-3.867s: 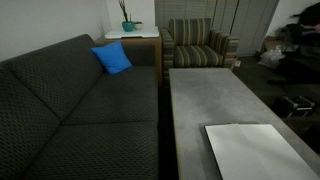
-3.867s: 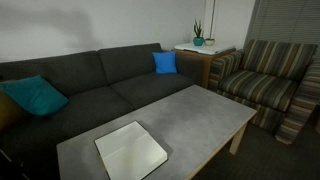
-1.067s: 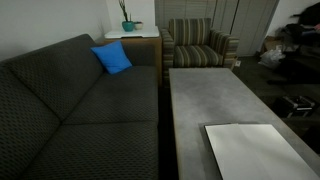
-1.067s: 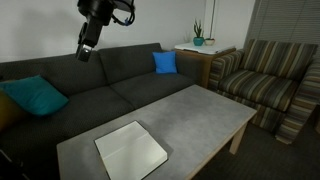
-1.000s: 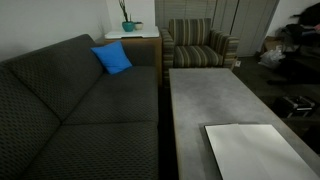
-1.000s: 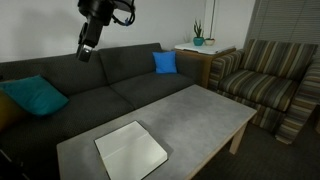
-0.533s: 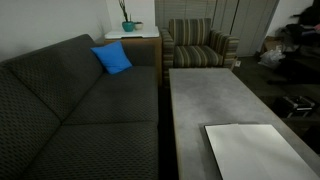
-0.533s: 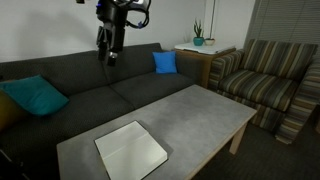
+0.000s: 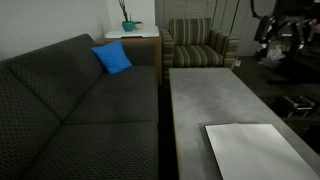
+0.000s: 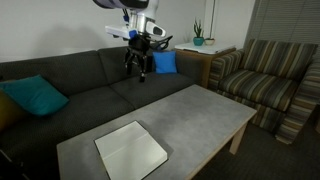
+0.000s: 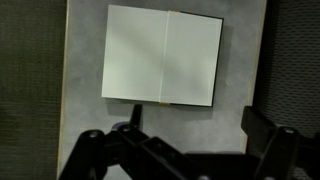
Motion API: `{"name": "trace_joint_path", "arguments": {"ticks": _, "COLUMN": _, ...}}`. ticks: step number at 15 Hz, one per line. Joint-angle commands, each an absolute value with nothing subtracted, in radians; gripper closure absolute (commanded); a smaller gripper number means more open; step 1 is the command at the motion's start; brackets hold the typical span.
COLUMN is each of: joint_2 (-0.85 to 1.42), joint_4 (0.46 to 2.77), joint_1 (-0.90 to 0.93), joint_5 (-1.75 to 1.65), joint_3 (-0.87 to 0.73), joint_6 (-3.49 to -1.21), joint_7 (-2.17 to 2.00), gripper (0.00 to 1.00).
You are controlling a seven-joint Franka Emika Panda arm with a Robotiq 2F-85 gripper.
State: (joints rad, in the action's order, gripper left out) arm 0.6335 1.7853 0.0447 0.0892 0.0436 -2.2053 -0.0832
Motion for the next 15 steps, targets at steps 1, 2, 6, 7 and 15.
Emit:
{"name": "trace_joint_path", "arguments": {"ticks": 1, "joint_2": 0.664, "joint_4": 1.759, "joint_1": 0.050, "joint_5": 0.091, "joint_3": 0.044, "joint_6": -2.204, "joint_7": -0.082, "gripper": 0.00}}
{"name": "trace_joint_path", "arguments": {"ticks": 2, "joint_2": 0.673, "joint_4": 1.756, "joint_1": 0.052, "joint_5": 0.090, "joint_3": 0.044, "joint_6": -2.204, "joint_7": -0.084, "gripper": 0.00}}
{"name": "trace_joint_path", "arguments": {"ticks": 6, "joint_2": 0.657, "joint_4": 1.758, "joint_1": 0.050, "joint_5": 0.090, "joint_3": 0.041, "joint_6": -2.202, "joint_7": -0.085, "gripper": 0.00}}
{"name": "trace_joint_path", "arguments": {"ticks": 7, "joint_2": 0.657, "joint_4": 1.758, "joint_1": 0.050, "joint_5": 0.090, "joint_3": 0.041, "joint_6": -2.202, "joint_7": -0.085, "gripper": 0.00}}
{"name": "trace_joint_path", "arguments": {"ticks": 15, "joint_2": 0.745, "joint_4": 1.730, "joint_1": 0.081, "joint_5": 0.096, "joint_3": 0.050, "joint_6": -2.361, "joint_7": -0.120, "gripper": 0.00}}
